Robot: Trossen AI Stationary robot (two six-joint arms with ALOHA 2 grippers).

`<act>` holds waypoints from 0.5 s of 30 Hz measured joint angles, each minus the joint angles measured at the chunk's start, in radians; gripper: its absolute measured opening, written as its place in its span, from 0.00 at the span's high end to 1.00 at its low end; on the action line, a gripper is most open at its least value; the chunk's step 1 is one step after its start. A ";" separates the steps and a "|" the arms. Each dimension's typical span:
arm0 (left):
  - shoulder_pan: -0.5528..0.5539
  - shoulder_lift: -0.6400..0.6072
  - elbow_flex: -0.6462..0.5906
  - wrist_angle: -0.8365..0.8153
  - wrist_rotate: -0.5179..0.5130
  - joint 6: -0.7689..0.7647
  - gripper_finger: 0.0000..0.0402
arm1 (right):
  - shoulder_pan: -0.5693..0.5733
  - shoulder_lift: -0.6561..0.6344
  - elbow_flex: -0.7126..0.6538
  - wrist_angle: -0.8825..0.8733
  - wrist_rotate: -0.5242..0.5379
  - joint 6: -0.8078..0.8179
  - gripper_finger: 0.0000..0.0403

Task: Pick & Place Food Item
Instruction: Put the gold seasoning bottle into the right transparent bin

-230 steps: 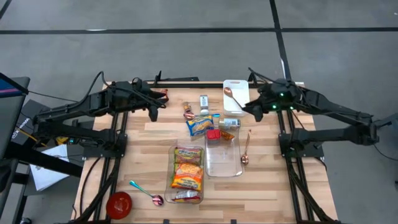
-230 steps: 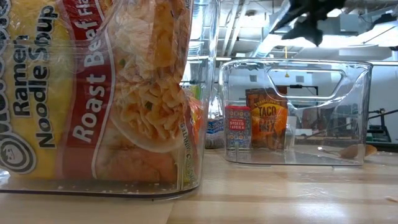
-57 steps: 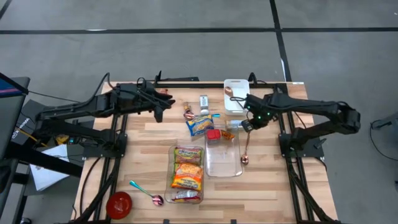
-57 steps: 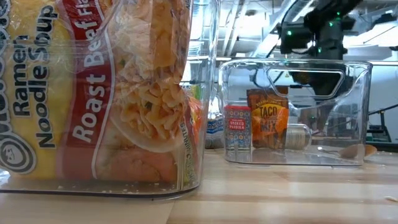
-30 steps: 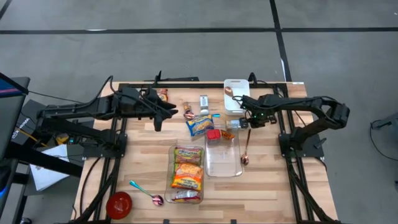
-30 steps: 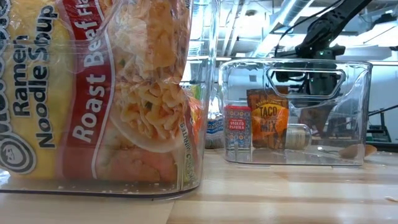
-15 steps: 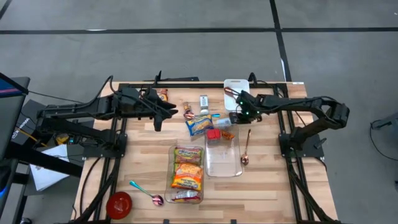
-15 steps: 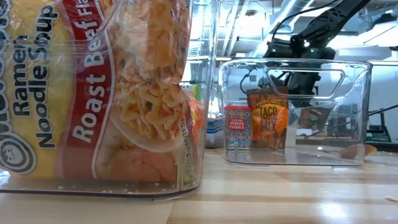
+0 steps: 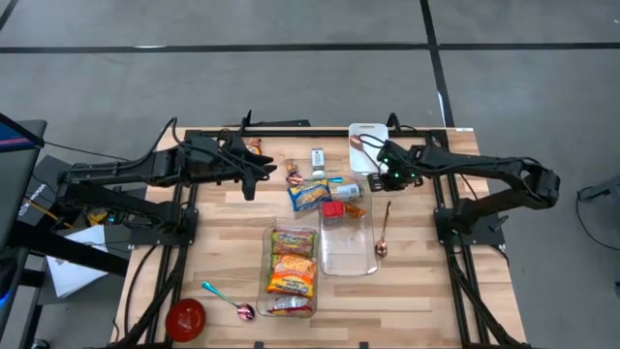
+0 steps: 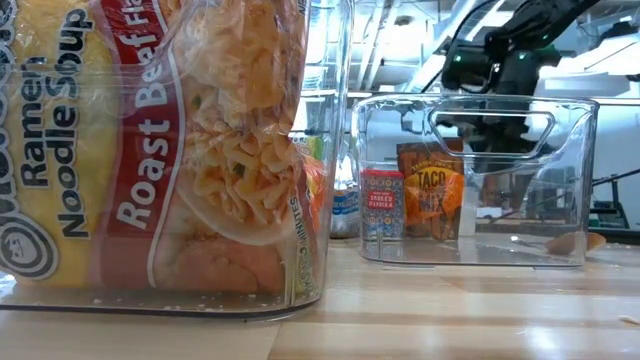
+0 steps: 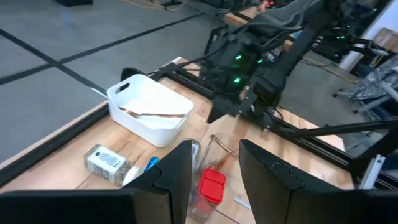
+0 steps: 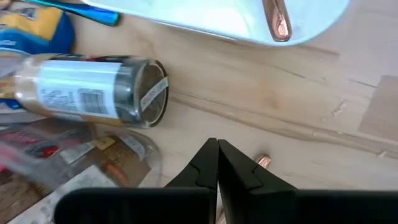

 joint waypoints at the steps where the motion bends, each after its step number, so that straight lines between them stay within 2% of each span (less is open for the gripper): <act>1: 0.000 0.002 0.000 -0.001 -0.003 0.000 0.68 | 0.000 -0.014 0.000 -0.006 0.002 0.000 1.00; 6: 0.000 0.024 0.001 0.010 -0.006 0.000 0.68 | -0.011 -0.021 0.000 -0.002 -0.013 -0.007 1.00; 11: 0.000 0.039 0.001 0.020 -0.006 -0.014 0.68 | -0.007 0.066 0.000 0.080 -0.020 -0.024 1.00; 15: 0.000 0.038 0.000 0.018 -0.006 -0.028 0.68 | -0.007 0.141 0.000 0.166 -0.064 -0.011 1.00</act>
